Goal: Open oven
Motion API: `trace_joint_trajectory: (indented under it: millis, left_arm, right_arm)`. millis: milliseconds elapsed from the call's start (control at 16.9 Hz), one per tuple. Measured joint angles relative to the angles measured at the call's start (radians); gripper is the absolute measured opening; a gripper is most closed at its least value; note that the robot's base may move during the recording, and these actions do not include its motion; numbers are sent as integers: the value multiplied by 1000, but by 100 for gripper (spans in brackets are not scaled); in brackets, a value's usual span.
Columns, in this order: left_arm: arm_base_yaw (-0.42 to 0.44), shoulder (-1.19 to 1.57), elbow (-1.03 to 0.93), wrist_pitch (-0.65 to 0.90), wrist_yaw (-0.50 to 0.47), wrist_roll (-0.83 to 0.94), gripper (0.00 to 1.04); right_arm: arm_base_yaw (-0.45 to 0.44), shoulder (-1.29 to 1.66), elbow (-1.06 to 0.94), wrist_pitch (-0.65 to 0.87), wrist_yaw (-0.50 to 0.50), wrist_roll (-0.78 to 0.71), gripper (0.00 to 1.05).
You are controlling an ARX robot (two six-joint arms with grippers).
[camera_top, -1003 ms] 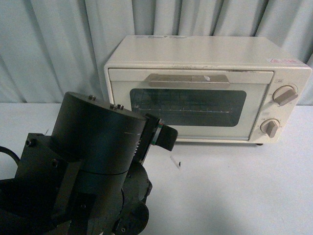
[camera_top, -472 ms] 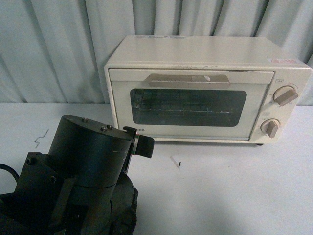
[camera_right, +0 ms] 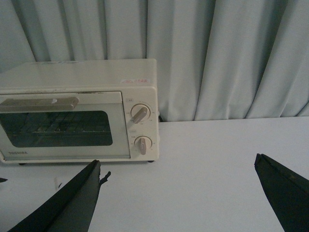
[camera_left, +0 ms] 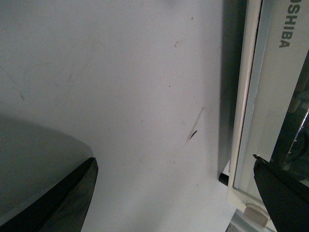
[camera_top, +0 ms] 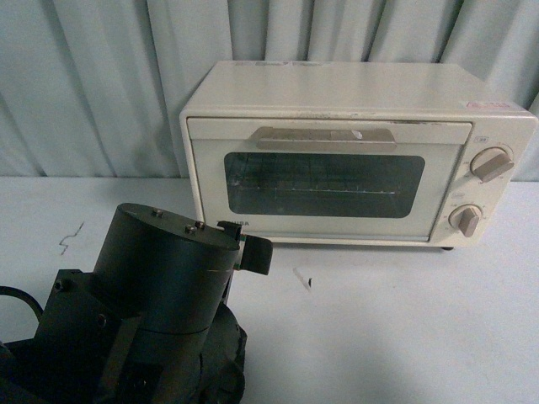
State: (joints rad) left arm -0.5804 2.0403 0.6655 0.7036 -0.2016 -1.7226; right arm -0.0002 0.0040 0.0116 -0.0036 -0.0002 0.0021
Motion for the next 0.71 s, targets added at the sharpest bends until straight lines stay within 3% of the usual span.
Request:
trace_joint_trajectory:
  millis: [531, 590, 649, 708]
  left_arm:
    - [0, 0, 0, 0, 0, -1, 98]
    - [0, 0, 0, 0, 0, -1, 98]
    - [0, 0, 0, 0, 1, -1, 98]
    - [0, 0, 0, 0, 0, -1, 98]
  right_arm:
    - [0, 0, 0, 0, 0, 0, 98]
    - [8, 6, 6, -34, 29, 15, 98]
    - [55, 105, 67, -191, 203, 98, 98]
    - [8, 194, 94, -253, 293, 164, 98]
